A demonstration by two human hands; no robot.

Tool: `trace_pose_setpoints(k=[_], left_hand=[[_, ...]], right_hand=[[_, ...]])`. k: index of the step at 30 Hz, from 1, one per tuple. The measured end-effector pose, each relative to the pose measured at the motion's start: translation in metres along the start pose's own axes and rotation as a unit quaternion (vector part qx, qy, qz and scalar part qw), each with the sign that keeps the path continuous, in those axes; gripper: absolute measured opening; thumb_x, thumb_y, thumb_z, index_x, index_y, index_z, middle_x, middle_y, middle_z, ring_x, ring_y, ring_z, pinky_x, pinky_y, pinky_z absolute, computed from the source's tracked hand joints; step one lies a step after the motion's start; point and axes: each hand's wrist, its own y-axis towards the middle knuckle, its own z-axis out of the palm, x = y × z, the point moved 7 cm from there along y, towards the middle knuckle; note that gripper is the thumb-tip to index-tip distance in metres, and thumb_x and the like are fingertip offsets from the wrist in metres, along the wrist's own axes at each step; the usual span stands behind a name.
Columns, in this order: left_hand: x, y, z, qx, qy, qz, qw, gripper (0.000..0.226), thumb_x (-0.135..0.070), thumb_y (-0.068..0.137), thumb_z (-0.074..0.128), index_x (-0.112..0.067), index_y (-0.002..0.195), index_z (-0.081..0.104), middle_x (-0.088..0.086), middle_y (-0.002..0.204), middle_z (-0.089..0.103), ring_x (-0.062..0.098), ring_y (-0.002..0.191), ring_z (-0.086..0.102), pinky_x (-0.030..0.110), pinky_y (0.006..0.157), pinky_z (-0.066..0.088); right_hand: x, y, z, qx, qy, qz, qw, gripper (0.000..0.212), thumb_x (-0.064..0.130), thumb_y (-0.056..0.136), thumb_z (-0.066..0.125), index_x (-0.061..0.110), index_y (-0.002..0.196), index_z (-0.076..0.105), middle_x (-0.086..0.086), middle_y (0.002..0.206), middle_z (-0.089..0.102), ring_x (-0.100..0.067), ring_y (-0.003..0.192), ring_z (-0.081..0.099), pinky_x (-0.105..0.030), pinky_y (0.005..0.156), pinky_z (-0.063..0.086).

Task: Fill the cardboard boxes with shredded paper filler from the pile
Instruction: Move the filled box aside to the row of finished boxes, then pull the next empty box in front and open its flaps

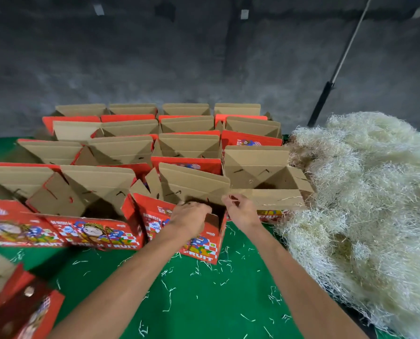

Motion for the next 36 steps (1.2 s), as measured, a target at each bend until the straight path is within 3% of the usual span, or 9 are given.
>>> trace_pose_setpoints(k=[6,13,17,21,23,27,31,34,36], left_hand=[[-0.028,-0.046,0.012,0.032,-0.003,0.038,0.999,0.016,-0.014,0.098,0.055,-0.025,0.098,0.067,-0.005,0.084,0.061,0.02,0.094,0.062,0.042,0.104,0.038],[-0.081,-0.079,0.029,0.042,-0.043,0.116,0.991,0.026,-0.023,0.103,0.046,-0.032,0.121,0.063,-0.003,0.121,0.062,0.017,0.118,0.053,0.044,0.107,0.038],[-0.115,-0.086,0.046,0.058,-0.071,0.14,0.986,0.025,-0.028,0.103,0.042,-0.028,0.115,0.063,-0.003,0.112,0.062,0.017,0.107,0.057,0.042,0.097,0.047],[-0.137,-0.076,0.053,0.035,-0.111,0.155,0.981,0.033,-0.053,0.1,0.04,-0.03,0.099,0.064,-0.009,0.097,0.062,0.015,0.092,0.06,0.039,0.082,0.051],[-0.139,-0.063,0.047,-0.018,-0.127,0.147,0.981,0.035,-0.058,0.099,0.039,-0.034,0.104,0.064,-0.013,0.101,0.059,0.009,0.094,0.057,0.037,0.085,0.05],[-0.13,-0.031,0.038,-0.142,0.003,0.118,0.983,0.05,-0.046,0.093,0.056,-0.028,0.139,0.045,-0.006,0.142,0.043,0.015,0.131,0.038,0.045,0.108,0.036],[-0.126,-0.003,0.057,-0.045,0.034,0.077,0.995,0.048,-0.037,0.092,0.06,-0.026,0.136,0.046,0.002,0.13,0.061,0.021,0.118,0.058,0.044,0.098,0.047],[-0.135,0.004,0.064,-0.002,0.035,0.077,0.996,0.033,-0.035,0.093,0.06,-0.029,0.125,0.057,0.001,0.114,0.069,0.019,0.101,0.066,0.038,0.085,0.052],[-0.141,0.01,0.068,0.044,0.034,0.08,0.995,0.033,-0.033,0.092,0.061,-0.028,0.125,0.058,0.001,0.111,0.068,0.017,0.095,0.065,0.033,0.078,0.052]], right_hand=[[-0.019,-0.018,-0.005,-0.008,-0.05,0.021,0.999,0.013,0.031,0.095,0.06,0.021,0.093,0.067,-0.001,0.091,0.069,-0.021,0.089,0.065,-0.032,0.079,0.052],[-0.038,-0.047,-0.04,-0.021,-0.214,0.034,0.976,0.024,0.019,0.089,0.066,0.005,0.108,0.064,-0.013,0.101,0.07,-0.03,0.093,0.068,-0.035,0.081,0.055],[-0.057,-0.059,-0.068,-0.024,-0.234,0.044,0.971,0.024,0.02,0.088,0.066,0.002,0.103,0.065,-0.013,0.098,0.071,-0.029,0.09,0.069,-0.041,0.084,0.057],[-0.076,-0.074,-0.092,-0.019,-0.29,0.041,0.956,0.028,0.015,0.094,0.062,0.002,0.118,0.054,-0.014,0.105,0.066,-0.031,0.095,0.064,-0.041,0.087,0.054],[-0.086,-0.081,-0.1,-0.012,-0.307,0.032,0.951,0.027,0.012,0.094,0.059,0.004,0.119,0.051,-0.008,0.1,0.062,-0.027,0.092,0.063,-0.035,0.079,0.054],[-0.097,-0.095,-0.119,-0.005,-0.239,0.041,0.97,0.021,0.009,0.089,0.061,0.01,0.11,0.058,0.001,0.083,0.06,-0.019,0.078,0.061,-0.025,0.066,0.051],[-0.108,-0.114,-0.134,0.021,-0.182,0.043,0.982,0.009,0.01,0.09,0.059,0.015,0.098,0.059,0.003,0.081,0.066,-0.015,0.074,0.065,-0.02,0.061,0.052],[-0.116,-0.129,-0.146,0.019,-0.16,0.036,0.986,0.014,0.01,0.088,0.057,0.018,0.077,0.058,0.01,0.065,0.058,-0.005,0.057,0.056,-0.007,0.041,0.035],[-0.127,-0.134,-0.154,0.018,-0.153,0.053,0.987,0.009,0.009,0.087,0.057,0.015,0.082,0.06,0.005,0.068,0.058,-0.011,0.057,0.055,-0.006,0.039,0.031]])
